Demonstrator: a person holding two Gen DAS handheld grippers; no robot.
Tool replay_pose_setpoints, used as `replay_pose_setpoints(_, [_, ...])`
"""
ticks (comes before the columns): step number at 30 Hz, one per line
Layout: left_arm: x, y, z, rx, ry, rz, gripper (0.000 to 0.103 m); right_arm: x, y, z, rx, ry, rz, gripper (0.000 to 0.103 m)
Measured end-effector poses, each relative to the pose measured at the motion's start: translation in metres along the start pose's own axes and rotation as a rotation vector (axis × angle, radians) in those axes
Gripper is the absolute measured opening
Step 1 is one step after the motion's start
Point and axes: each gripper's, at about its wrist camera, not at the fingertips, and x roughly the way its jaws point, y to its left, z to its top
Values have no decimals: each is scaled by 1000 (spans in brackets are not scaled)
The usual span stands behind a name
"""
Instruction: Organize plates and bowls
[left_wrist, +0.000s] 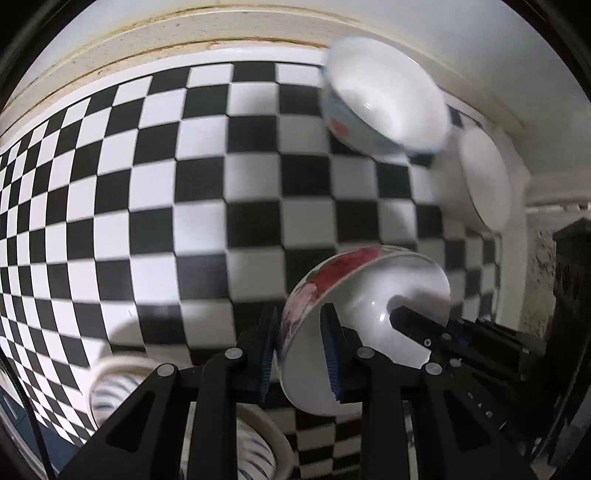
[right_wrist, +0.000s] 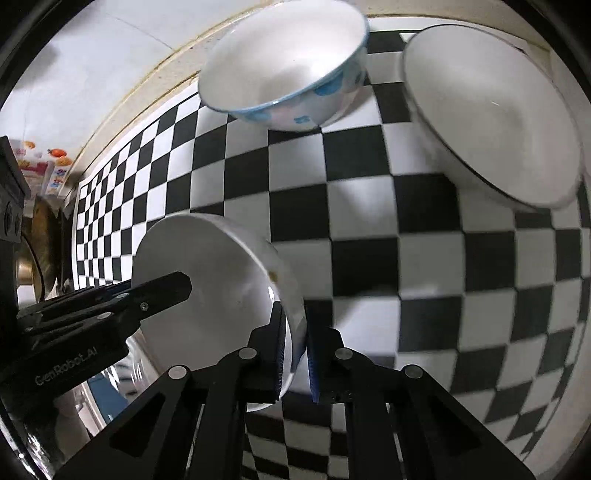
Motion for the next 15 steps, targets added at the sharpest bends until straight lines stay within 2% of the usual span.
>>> replay_pose_setpoints(7, [1,-34,-52,78,44,-30,22,-32,-20,-54,5,8,-12,12])
replay_pose_setpoints(15, [15,-66,-93,170,78,13,22,-48,-41,-112,21,7,-59,12])
